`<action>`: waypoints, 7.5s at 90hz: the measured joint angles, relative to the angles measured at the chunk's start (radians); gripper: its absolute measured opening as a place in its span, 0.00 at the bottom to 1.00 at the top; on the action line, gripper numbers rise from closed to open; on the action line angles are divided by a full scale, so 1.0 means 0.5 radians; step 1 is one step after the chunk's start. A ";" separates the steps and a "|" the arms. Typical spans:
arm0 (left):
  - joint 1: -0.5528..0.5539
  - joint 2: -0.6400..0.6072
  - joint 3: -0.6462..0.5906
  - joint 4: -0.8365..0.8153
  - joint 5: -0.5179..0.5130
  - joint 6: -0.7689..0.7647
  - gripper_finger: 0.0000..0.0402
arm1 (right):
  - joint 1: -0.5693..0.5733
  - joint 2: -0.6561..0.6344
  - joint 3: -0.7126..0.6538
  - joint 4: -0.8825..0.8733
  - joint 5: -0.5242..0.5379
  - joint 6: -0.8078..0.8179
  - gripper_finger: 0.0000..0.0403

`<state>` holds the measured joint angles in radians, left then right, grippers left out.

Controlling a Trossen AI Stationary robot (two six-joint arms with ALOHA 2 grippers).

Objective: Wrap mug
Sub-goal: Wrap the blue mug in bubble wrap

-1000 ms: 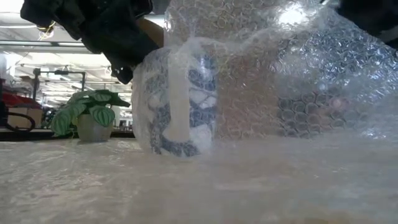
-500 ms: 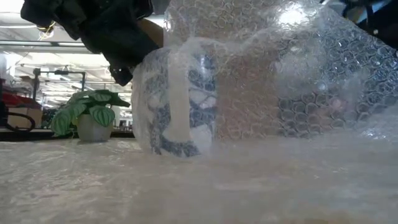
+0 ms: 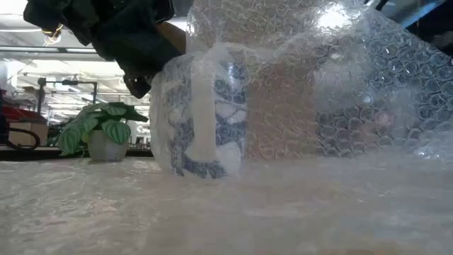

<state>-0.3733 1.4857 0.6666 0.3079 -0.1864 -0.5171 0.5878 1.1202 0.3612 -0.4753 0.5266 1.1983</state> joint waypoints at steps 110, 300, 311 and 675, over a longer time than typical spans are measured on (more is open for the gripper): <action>0.005 -0.021 -0.002 0.061 0.002 0.179 0.03 | -0.423 0.254 0.711 1.161 -0.556 -1.465 0.00; -0.417 -0.765 -0.045 -0.794 -0.707 -0.058 0.03 | -0.671 2.232 3.221 -0.937 -1.357 -1.875 0.00; -0.444 -0.672 -0.047 -0.717 -0.700 -0.098 0.03 | -0.683 2.288 3.222 -0.953 -1.402 -1.877 0.00; -0.409 0.040 -0.037 -0.089 -0.561 -0.185 0.03 | 0.127 2.154 3.137 -1.347 -0.458 -0.779 0.17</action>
<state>-0.5777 1.5055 0.6481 0.2634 -0.4668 -0.6094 0.6514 2.1971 1.9297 -1.1490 0.2975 0.8089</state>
